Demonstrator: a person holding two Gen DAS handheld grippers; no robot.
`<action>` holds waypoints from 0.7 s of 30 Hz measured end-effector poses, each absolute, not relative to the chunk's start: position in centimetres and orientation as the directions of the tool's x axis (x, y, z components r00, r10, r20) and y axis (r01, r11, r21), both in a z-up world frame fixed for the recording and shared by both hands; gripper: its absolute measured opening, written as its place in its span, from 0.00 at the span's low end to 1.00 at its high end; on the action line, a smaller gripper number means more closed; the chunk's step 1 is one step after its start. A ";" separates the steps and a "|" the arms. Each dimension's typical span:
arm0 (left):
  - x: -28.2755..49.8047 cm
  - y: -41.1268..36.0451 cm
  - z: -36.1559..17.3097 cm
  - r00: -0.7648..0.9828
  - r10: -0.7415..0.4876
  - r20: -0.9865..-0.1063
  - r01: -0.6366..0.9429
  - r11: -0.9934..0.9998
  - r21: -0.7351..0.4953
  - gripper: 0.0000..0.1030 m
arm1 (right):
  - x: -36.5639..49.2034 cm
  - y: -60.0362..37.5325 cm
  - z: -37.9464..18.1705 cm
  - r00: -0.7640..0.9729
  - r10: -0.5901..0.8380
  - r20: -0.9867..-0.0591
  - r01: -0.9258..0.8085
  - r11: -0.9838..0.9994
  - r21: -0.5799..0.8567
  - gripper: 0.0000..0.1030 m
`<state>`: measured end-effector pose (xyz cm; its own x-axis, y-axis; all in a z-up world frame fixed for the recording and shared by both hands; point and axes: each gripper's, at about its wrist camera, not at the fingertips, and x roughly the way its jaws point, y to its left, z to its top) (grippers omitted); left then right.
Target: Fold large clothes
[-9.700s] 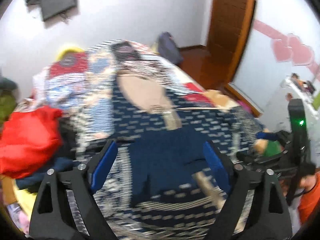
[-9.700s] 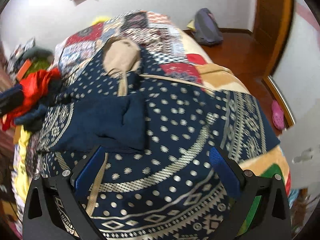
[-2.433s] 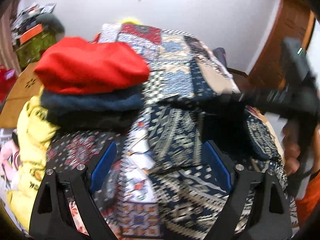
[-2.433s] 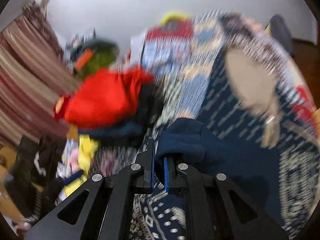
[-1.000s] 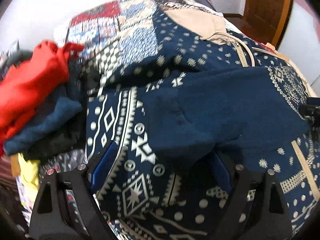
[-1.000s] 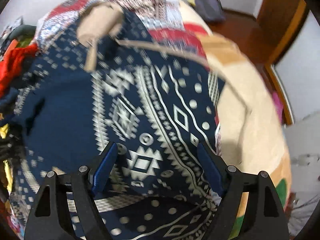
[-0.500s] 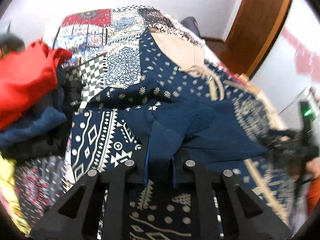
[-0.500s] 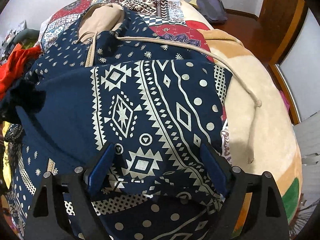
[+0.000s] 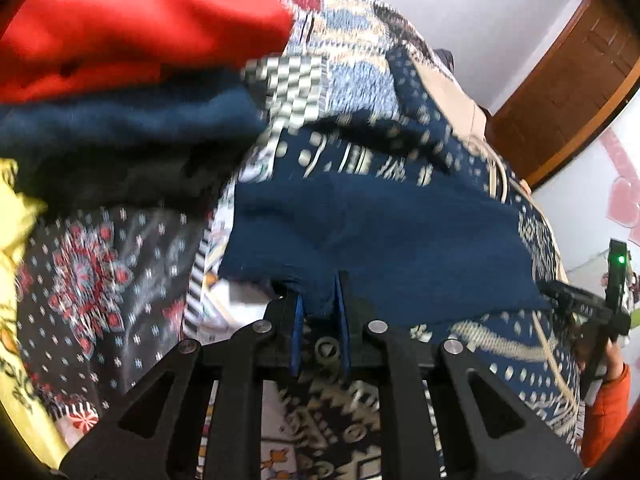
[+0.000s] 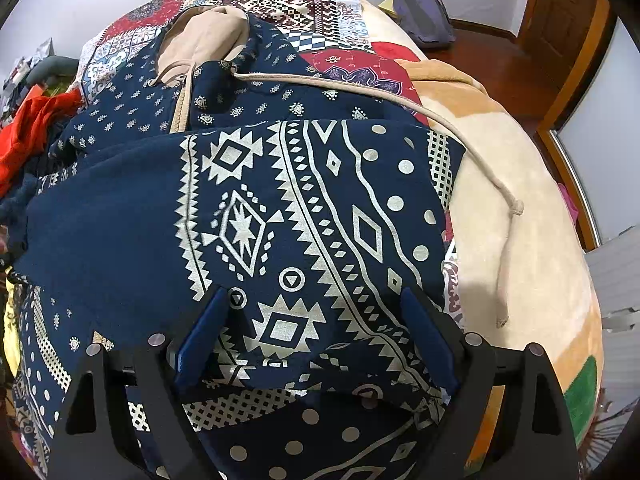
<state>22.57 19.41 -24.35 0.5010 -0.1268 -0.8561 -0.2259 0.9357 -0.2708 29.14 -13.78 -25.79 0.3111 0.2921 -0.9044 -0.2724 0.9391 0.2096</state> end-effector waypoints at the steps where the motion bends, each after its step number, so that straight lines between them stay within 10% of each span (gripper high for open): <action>1: 22.3 19.3 -24.5 0.499 -0.123 -0.858 -0.221 0.939 -0.263 0.16 | 29.1 -13.7 -25.8 0.312 0.289 -0.905 -0.272 0.940 0.206 0.84; 10: 22.6 16.2 -22.1 0.503 0.119 -0.856 -0.183 0.983 0.030 0.48 | 29.7 -13.4 -24.9 0.302 0.247 -0.921 -0.267 0.949 0.167 0.83; 21: 26.8 15.2 -15.0 0.622 0.104 -0.776 -0.129 0.991 0.029 0.66 | 33.1 -12.9 -16.7 0.490 0.288 -0.823 -0.316 0.938 0.140 0.83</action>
